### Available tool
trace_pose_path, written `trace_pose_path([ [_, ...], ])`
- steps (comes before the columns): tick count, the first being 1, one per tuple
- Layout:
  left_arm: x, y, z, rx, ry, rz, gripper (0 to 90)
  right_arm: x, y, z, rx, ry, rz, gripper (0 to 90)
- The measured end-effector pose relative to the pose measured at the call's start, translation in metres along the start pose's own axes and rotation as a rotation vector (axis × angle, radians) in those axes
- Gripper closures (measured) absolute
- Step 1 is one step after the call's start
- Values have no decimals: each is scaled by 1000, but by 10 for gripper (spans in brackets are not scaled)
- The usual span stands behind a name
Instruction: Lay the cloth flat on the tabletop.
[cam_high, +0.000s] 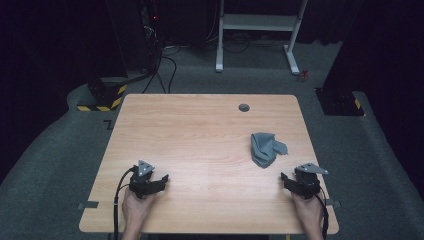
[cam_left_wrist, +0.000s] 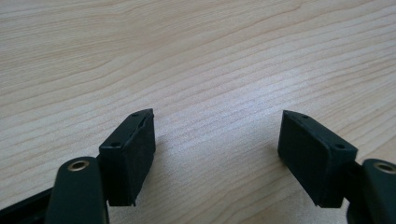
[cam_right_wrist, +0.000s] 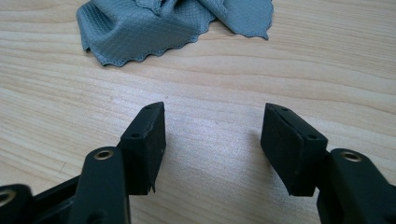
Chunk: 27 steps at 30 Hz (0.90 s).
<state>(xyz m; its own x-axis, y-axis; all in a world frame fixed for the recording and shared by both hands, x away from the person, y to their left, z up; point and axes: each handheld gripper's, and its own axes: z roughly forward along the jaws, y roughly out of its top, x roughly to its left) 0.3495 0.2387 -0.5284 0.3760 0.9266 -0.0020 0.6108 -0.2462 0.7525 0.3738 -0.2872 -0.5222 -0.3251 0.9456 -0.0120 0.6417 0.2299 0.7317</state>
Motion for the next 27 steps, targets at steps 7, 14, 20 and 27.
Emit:
trace_pose_path([
  [7,0,0,0,0,-1,0,278,0,0,0,0,-1,0,400],
  [14,0,0,0,1,-1,0,277,0,0,0,0,-2,2,406],
  [20,0,0,0,1,-2,0,278,2,0,-1,-1,-9,6,433],
  [27,0,0,0,1,-2,2,277,6,1,-3,-37,29,0,430],
])
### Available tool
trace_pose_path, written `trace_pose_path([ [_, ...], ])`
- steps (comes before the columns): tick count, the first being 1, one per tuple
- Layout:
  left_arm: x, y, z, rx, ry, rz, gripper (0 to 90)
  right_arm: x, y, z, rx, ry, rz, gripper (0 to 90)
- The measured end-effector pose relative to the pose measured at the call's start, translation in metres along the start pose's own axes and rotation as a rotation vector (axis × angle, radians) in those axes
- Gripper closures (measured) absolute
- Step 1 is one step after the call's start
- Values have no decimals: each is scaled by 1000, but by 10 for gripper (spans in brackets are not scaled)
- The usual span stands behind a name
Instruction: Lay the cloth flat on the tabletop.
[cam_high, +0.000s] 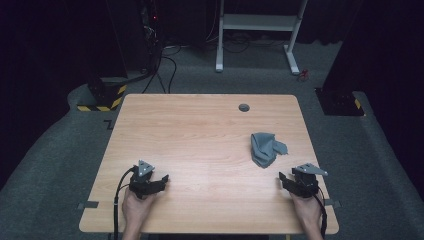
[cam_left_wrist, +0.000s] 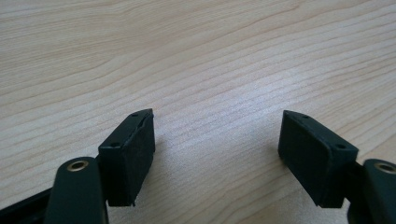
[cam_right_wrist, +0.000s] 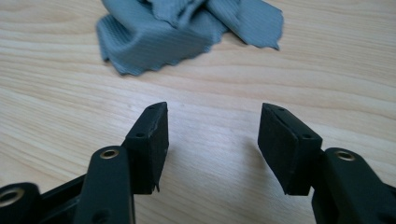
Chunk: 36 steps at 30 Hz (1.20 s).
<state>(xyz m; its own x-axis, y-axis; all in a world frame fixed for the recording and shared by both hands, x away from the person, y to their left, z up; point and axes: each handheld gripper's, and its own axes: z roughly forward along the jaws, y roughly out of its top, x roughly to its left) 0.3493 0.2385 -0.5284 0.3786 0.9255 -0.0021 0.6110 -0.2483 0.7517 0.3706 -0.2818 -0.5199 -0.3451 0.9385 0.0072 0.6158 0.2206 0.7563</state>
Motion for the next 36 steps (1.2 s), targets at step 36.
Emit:
trace_pose_path([
  [36,1,0,0,3,-3,2,277,34,68,52,19,109,-82,298],
])
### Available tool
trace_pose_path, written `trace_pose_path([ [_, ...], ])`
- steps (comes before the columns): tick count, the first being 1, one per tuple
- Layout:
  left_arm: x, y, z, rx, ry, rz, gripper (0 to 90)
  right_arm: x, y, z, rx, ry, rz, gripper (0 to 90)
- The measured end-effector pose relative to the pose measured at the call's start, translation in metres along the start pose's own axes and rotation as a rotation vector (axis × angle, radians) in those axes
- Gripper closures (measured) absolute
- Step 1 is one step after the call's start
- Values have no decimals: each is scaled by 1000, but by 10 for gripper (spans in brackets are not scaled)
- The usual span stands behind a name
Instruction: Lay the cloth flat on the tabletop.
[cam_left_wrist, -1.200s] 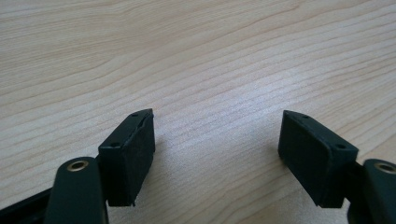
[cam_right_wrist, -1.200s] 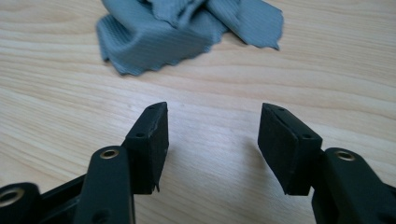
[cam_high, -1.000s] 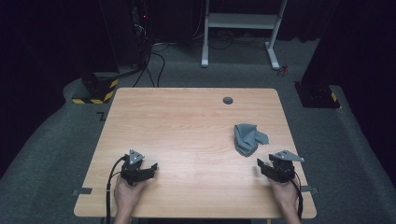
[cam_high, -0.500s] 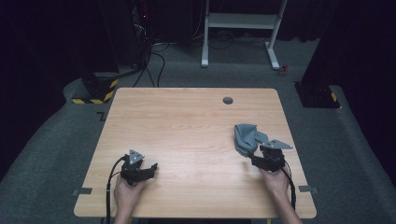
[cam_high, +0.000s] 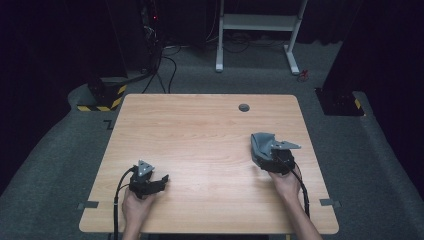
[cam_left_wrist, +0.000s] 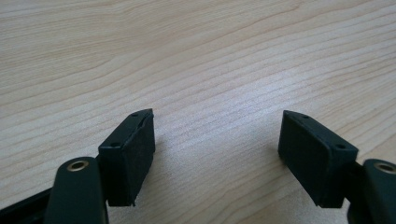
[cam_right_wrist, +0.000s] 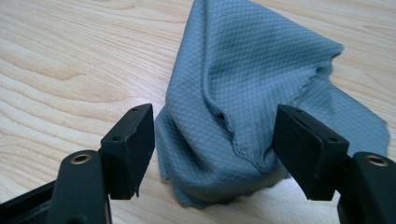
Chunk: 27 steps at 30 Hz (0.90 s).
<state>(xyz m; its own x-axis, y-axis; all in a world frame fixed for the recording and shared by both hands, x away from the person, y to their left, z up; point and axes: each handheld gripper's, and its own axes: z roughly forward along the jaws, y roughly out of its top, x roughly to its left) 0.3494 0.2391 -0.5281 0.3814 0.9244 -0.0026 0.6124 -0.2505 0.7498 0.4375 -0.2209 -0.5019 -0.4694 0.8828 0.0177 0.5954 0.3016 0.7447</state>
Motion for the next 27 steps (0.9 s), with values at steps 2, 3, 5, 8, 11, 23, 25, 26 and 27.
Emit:
trace_pose_path([
  [2,0,0,0,0,-1,0,277,2,1,4,12,0,-4,292],
  [3,0,0,0,0,-1,-1,277,2,1,6,18,3,-8,290],
  [5,0,0,0,-1,-2,-2,277,5,1,11,35,2,-18,292],
  [8,1,0,0,0,-3,-4,277,7,1,17,55,-8,-33,362],
  [11,1,0,0,-1,-6,-7,277,9,0,21,82,-33,-51,474],
  [23,1,0,0,-1,-7,-7,277,1,1,17,80,19,-18,856],
  [25,1,0,0,-4,-7,-8,277,2,2,15,70,29,-30,861],
  [26,1,0,0,-3,-7,-8,277,4,2,14,66,38,-28,861],
  [27,1,0,0,-3,-7,-8,277,6,2,13,60,45,-35,862],
])
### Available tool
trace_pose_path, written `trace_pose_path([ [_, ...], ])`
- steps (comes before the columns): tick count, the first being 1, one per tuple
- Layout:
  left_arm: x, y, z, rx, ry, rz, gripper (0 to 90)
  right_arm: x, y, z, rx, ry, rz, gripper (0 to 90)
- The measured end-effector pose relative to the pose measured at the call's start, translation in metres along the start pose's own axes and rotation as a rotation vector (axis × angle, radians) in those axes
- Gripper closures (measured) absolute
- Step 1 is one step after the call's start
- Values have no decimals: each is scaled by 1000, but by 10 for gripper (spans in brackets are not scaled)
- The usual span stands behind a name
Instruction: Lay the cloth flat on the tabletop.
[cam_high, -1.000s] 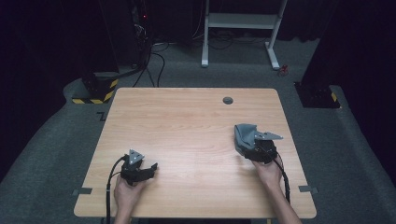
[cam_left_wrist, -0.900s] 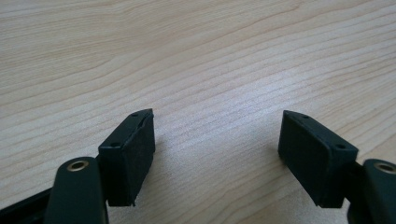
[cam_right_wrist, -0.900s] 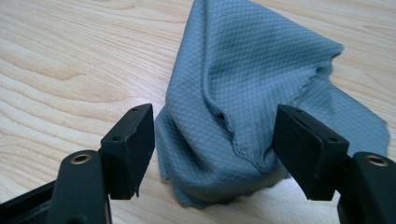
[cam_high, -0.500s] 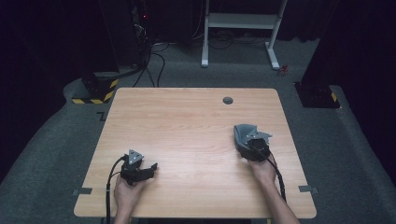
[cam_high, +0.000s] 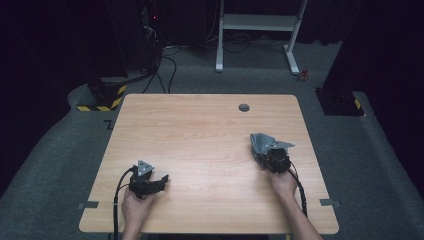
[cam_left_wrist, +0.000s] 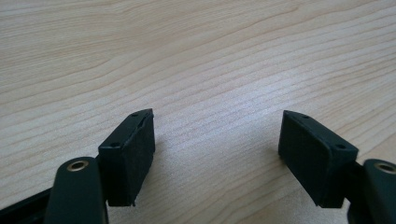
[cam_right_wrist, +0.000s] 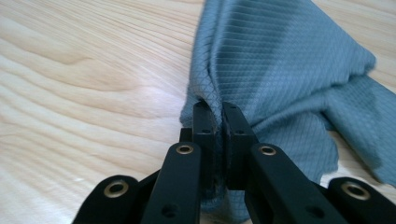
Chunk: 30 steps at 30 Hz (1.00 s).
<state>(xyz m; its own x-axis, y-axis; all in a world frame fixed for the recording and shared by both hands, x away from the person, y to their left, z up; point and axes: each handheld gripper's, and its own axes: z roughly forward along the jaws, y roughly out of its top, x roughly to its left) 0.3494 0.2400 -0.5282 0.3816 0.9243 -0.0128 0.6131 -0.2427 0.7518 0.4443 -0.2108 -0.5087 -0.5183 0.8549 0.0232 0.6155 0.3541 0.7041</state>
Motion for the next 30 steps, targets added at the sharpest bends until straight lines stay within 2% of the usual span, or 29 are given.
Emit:
trace_pose_path([
  [6,0,0,0,2,-1,1,276,12,3,-7,-23,26,-37,868],
  [18,0,0,0,2,3,4,276,35,1,-13,-41,83,-76,872],
  [24,-1,0,0,3,4,7,275,59,2,-17,-57,140,-125,872],
  [30,-1,0,0,2,3,6,276,85,-1,-14,-49,205,-160,871],
])
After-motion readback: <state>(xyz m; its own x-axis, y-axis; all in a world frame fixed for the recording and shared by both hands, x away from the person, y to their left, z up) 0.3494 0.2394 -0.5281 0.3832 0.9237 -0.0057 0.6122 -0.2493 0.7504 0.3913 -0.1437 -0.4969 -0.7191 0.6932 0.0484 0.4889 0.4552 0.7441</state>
